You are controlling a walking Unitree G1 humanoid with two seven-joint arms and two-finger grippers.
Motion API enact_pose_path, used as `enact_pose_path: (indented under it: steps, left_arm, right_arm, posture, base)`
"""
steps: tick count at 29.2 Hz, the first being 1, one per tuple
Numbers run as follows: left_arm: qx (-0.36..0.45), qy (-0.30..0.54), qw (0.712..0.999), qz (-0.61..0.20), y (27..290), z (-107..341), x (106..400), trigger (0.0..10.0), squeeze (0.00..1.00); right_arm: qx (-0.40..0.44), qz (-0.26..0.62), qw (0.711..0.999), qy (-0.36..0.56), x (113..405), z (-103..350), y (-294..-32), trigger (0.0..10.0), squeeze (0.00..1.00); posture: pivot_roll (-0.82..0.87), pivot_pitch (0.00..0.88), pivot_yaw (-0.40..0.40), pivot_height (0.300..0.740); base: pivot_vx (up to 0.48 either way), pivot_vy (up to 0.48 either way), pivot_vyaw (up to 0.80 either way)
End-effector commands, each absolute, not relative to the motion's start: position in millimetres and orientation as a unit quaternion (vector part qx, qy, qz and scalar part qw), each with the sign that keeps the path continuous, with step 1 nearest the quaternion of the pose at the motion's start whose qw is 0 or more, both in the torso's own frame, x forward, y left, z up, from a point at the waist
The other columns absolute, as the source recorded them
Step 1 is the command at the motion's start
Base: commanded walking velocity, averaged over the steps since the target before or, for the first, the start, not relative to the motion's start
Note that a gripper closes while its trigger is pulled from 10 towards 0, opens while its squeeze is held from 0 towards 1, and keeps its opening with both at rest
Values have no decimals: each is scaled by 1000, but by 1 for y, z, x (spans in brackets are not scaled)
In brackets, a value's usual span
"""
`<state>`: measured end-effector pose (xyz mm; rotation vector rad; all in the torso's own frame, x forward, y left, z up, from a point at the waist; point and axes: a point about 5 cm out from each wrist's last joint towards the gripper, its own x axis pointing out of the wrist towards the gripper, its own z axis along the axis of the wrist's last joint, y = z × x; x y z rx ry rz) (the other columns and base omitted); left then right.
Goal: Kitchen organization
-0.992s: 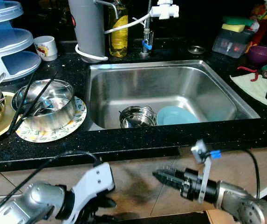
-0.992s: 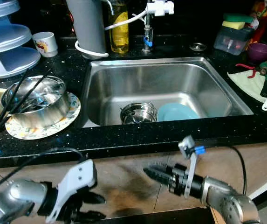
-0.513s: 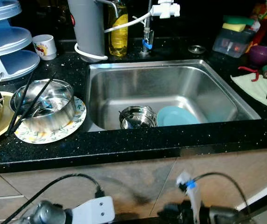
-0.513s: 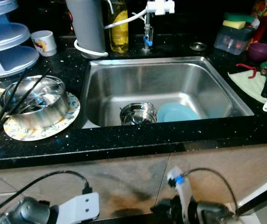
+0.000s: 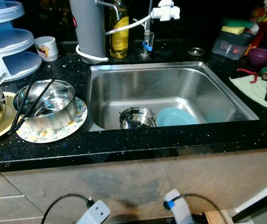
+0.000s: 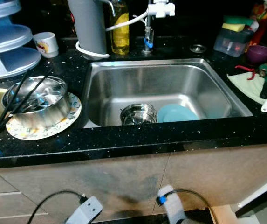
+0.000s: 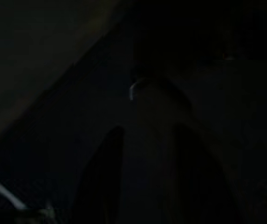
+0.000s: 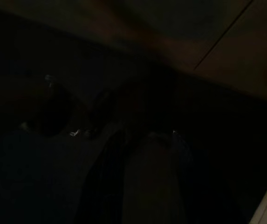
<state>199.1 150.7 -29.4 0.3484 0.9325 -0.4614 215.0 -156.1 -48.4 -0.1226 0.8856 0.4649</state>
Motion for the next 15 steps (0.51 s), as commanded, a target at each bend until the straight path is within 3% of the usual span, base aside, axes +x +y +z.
enact_pose_path:
  steps: [1,2,6,15]
  left_arm:
    - [143,443,868,-174,161,-43,194,10000,0]
    - [143,443,868,-174,161,-43,194,10000,0]
    - [97,442,889,-73,176,-63,186,10000,0]
    - [109,393,909,-85,176,-62,197,10000,0]
  right_arm:
    - [-47,191,874,445,201,-62,-156,10000,0]
    - [-47,191,874,445,201,-62,-156,10000,0]
    - [81,52,891,444,192,-74,-154,10000,0]
    - [89,23,890,446,186,-80,-153,10000,0]
  posture:
    - [-26,165,-34,740]
    - [-26,165,-34,740]
    - [-23,165,-39,740]
    - [-31,167,-21,740]
  base:
    - [0,0,0]
    - [0,0,0]
    - [0,0,0]
    - [0,0,0]
